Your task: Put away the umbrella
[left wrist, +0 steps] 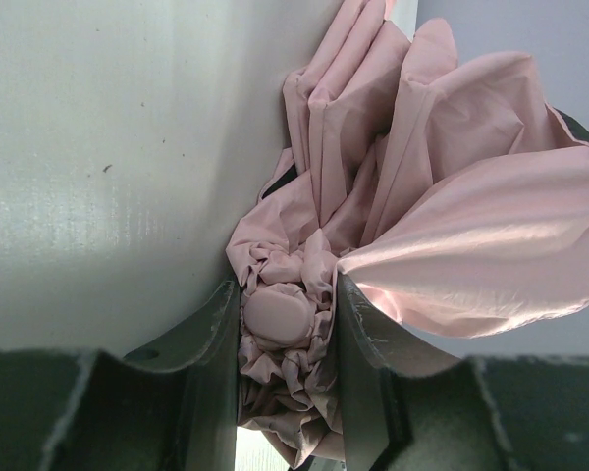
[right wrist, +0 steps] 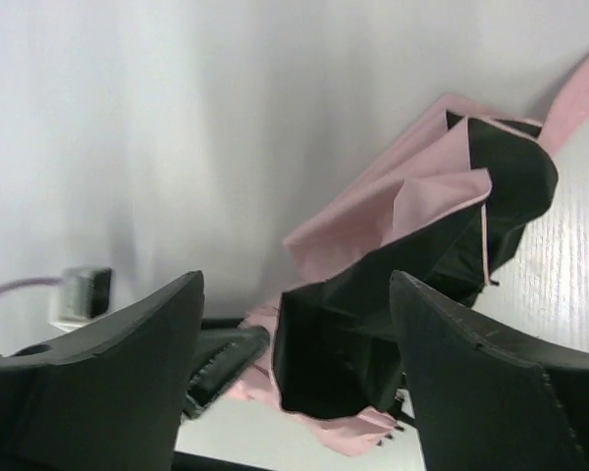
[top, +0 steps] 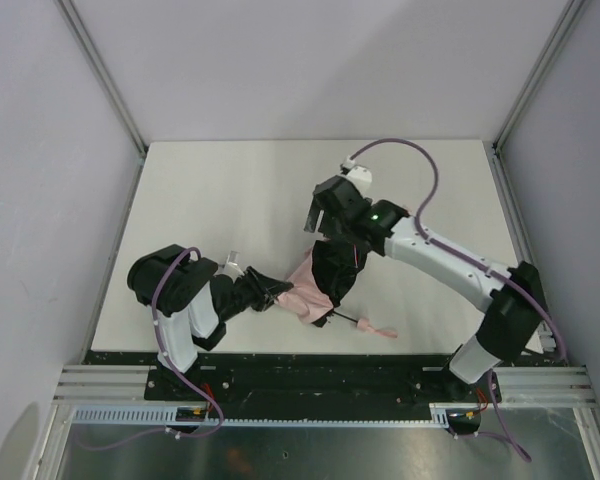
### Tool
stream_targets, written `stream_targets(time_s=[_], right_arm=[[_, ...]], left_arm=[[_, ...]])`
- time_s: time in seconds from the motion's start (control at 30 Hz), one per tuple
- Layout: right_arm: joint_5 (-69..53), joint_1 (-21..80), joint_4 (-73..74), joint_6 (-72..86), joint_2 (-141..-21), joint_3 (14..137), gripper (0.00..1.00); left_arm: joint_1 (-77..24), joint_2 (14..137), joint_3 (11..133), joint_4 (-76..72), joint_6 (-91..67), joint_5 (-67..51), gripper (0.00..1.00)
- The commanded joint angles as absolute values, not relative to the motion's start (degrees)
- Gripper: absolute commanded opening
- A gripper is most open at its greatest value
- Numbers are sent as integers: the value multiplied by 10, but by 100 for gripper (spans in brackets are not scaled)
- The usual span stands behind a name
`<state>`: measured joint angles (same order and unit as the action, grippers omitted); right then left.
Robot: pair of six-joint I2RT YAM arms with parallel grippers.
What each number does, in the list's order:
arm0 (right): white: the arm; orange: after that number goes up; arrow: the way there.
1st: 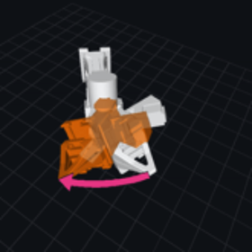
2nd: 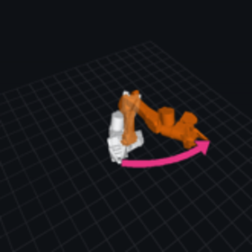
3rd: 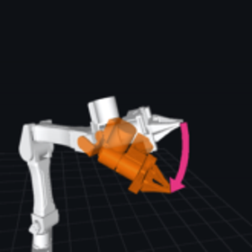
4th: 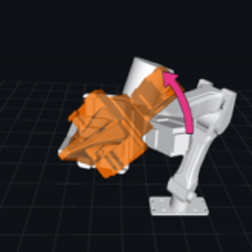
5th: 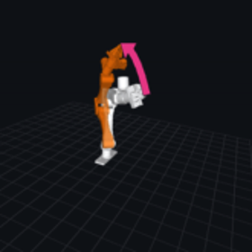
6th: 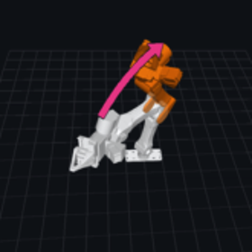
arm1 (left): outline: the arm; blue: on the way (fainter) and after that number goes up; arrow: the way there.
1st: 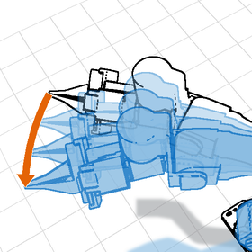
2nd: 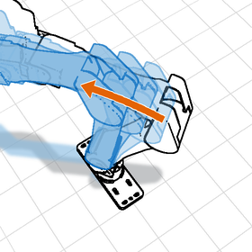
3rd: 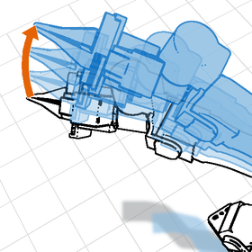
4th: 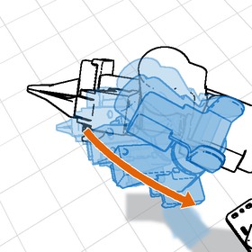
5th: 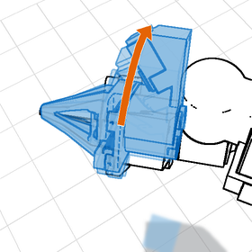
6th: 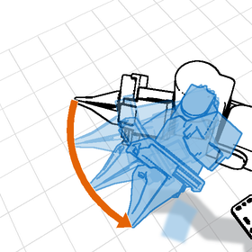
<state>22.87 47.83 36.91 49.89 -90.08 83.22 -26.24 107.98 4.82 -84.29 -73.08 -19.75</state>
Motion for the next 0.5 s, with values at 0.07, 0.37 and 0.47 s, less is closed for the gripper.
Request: stream_targets(time_s=[0.07, 0.37, 0.47], right_arm=[[242, 574, 254, 187, -881, 779, 67], [105, 684, 121, -124, -794, 620, 86], [81, 704, 109, -140, -829, 611, 88]], left_arm=[[-259, 1091, 34, -840, -686, -173, 0], [-258, 1105, 37, -840, -725, -183, 0], [-258, 1104, 34, -841, -746, -183, 0]])
